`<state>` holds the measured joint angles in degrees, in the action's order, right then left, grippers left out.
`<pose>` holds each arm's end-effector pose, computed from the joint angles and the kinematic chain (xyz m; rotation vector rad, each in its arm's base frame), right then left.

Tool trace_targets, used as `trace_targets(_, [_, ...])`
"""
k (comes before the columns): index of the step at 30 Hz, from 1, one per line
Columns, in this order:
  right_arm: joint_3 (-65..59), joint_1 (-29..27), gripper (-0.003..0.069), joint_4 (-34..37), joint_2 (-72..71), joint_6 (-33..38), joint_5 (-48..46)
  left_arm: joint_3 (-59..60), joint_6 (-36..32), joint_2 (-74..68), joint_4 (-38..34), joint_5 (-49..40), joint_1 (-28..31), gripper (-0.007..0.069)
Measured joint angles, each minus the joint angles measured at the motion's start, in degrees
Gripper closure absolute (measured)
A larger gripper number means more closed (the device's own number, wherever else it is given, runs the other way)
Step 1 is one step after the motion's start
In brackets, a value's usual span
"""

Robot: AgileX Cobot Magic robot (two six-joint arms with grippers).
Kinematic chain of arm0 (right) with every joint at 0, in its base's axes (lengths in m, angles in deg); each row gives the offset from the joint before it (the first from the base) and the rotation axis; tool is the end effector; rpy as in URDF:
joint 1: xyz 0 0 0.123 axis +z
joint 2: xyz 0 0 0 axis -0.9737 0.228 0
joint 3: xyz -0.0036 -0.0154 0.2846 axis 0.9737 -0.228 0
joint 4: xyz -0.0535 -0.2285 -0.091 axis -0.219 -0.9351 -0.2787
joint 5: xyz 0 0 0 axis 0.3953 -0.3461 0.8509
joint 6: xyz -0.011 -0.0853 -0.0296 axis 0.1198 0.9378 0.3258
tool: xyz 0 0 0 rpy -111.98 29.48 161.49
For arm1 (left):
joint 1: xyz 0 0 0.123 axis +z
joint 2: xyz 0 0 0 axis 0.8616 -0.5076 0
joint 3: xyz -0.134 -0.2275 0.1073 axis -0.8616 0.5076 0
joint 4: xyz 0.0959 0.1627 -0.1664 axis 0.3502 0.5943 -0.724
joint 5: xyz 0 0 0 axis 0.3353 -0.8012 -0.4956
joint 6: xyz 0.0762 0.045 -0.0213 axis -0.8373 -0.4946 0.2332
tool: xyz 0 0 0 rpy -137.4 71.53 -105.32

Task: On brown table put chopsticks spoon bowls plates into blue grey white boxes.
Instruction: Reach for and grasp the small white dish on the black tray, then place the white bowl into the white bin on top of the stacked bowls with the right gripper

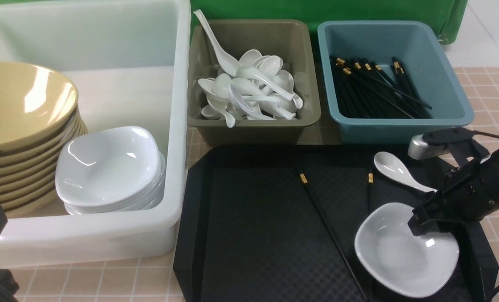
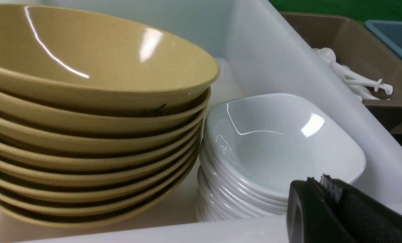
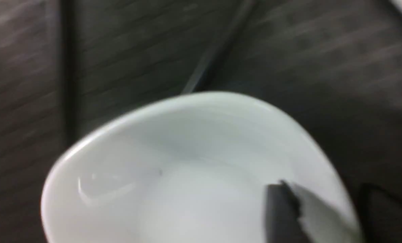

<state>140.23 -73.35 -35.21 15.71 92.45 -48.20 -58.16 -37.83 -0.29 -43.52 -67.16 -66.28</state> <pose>0.2857 0.0451 0.1748 -0.4919 2.8320 0.4180 0.0656 -0.0062 0.2798 0.0411 1.8294 -0.1082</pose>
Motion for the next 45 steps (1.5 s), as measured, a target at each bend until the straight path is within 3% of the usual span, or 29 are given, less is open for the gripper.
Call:
trace_targets(2, [1.6, 0.0, 0.0511, 0.5, -0.1, 1.3, -3.6, 0.0, 0.0, 0.0, 0.2, 0.3, 0.0, 0.0619])
trace_targets(4, [3.5, 0.0, 0.0568, 1.2, -0.9, 1.6, -6.5, 0.0, 0.0, 0.0, 0.3, 0.4, 0.0, 0.0619])
trace_targets(12, [12.0, 0.0, 0.0575, 5.0, -7.0, 2.4, -14.0, 0.1, 0.0, 0.0, 0.5, 1.0, 0.0, 0.0619])
trace_targets(18, [19.3, 1.4, 0.0575, 22.4, -7.7, 7.9, -12.7, 0.1, 0.2, 0.0, 0.6, 2.7, 0.0, 0.0619])
trace_targets(20, [22.6, 4.7, 0.0575, 32.7, -6.6, 11.6, -12.1, 0.1, 0.5, 0.0, 0.6, 2.8, 0.0, 0.0619])
trace_targets(26, [27.8, 20.0, 0.0575, 49.1, 0.4, 19.5, -3.7, 0.4, 0.9, 0.0, 0.6, 3.0, 0.0, 0.0619])
trace_targets(27, [27.8, 20.6, 0.0575, 49.1, 0.7, 19.7, -3.2, 0.4, 0.9, 0.0, 0.6, 3.0, 0.0, 0.0619])
trace_targets(30, [31.6, 29.4, 0.0575, 52.8, 8.3, 22.6, 7.4, 1.0, 2.1, 0.0, 0.6, 3.0, 0.0, 0.0619])
trace_targets(36, [36.1, 34.6, 0.0568, 54.1, 17.5, 22.4, 12.8, 1.0, 2.2, 0.0, 0.5, 3.0, 0.0, 0.0619])
trace_targets(40, [36.6, 36.1, 0.0459, 51.4, 18.8, 22.0, 13.5, 1.0, 2.2, 0.0, 0.5, 3.0, 0.0, 0.0619])
trace_targets(45, [36.7, 34.2, 0.0267, 41.2, 15.2, 21.2, 7.1, 1.0, 2.2, 0.0, 0.5, 2.9, 0.0, 0.0619])
